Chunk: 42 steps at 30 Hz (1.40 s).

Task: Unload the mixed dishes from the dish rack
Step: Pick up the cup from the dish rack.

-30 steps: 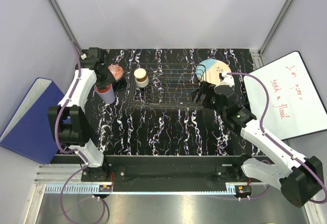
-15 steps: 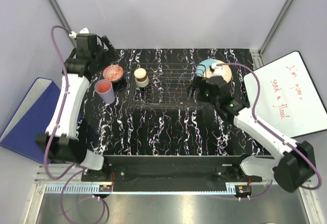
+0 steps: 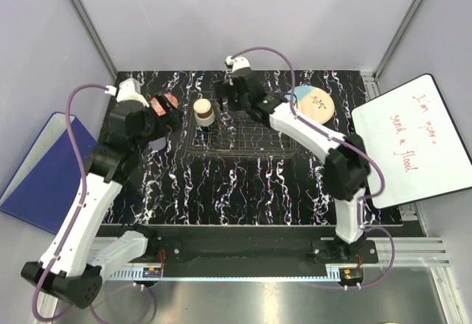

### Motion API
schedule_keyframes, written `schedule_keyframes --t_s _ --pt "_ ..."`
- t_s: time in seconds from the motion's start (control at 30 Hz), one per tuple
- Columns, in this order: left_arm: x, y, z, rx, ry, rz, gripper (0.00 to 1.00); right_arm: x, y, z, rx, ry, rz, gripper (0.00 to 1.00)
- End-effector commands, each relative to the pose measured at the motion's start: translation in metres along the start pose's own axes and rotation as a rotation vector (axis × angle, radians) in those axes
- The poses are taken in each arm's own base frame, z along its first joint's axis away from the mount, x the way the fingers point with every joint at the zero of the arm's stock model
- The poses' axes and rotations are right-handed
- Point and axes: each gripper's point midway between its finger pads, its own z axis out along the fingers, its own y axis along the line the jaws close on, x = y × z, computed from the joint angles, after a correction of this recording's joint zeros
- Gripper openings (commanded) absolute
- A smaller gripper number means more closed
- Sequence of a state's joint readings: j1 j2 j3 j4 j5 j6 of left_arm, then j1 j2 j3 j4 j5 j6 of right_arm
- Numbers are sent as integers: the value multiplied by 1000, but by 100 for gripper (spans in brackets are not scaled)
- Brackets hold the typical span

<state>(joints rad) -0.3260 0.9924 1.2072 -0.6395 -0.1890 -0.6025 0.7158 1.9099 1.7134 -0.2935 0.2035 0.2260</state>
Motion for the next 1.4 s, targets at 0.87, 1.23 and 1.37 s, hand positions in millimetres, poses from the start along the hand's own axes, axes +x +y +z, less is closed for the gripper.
schedule_keyframes --t_s 0.87,1.23,1.37 --pt "40 16 -7 16 1 26 99 45 86 128 -274 127 -119 100" --pt "45 17 -3 11 17 36 99 57 88 143 -251 122 -117 88" --pt "47 18 -2 10 20 34 99 58 86 141 -241 126 -118 61"
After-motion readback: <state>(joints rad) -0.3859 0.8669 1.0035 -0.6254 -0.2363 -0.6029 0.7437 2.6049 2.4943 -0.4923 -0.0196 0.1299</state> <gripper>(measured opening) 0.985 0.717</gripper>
